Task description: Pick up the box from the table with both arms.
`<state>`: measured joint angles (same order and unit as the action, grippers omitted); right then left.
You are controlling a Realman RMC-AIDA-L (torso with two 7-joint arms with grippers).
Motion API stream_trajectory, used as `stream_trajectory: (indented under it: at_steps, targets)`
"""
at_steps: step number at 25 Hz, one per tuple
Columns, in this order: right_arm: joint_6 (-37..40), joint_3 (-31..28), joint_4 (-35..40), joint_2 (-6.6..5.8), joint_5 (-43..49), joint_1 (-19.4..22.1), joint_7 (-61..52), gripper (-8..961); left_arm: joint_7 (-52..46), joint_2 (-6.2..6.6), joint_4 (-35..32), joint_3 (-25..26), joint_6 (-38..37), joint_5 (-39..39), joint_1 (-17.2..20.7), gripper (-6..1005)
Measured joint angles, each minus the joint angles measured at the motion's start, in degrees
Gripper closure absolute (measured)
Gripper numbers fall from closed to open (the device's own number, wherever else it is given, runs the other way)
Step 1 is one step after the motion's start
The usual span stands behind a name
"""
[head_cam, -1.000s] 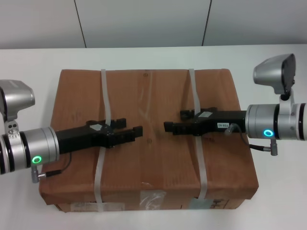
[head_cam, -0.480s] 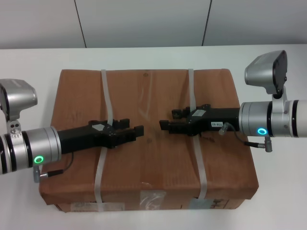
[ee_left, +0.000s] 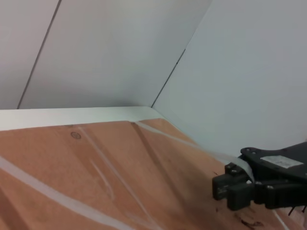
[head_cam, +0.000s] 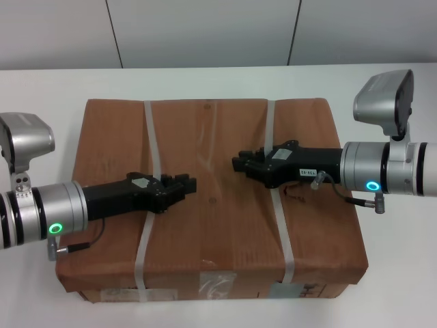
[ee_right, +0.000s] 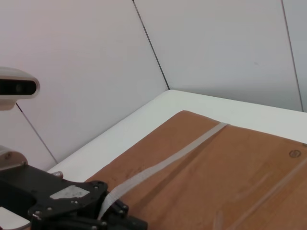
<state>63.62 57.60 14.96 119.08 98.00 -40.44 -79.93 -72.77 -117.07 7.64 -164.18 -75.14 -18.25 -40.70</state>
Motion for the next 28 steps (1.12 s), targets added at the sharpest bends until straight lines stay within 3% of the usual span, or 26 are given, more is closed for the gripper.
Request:
stream_trajectory:
  at_steps: [5, 11, 13, 20, 28]
  targets:
    - [0.0, 0.1, 0.0, 0.00, 0.0, 0.0, 0.2, 792, 0.2, 0.00, 0.0, 0.0, 0.0, 0.0, 0.0, 773]
    - [0.0, 0.0, -0.1, 0.00, 0.0, 0.1, 0.9, 930, 0.4, 0.00, 0.0, 0.0, -0.1, 0.0, 0.0, 888]
    - [0.2, -0.1, -0.1, 0.00, -0.1, 0.2, 1.3, 930, 0.7, 0.00, 0.0, 0.0, -0.3, -0.1, 0.0, 928]
    - [5.2, 0.0, -0.3, -0.09, -5.9, 2.6, 8.4, 930, 3.5, 0.17, 0.5, 0.0, -2.9, -0.7, 0.0, 924]
    - [14.8, -0.5, 3.4, -0.37, -6.6, 3.9, 18.0, 930, 15.9, 0.43, 6.3, 0.0, -20.4, -1.6, 0.3, 923]
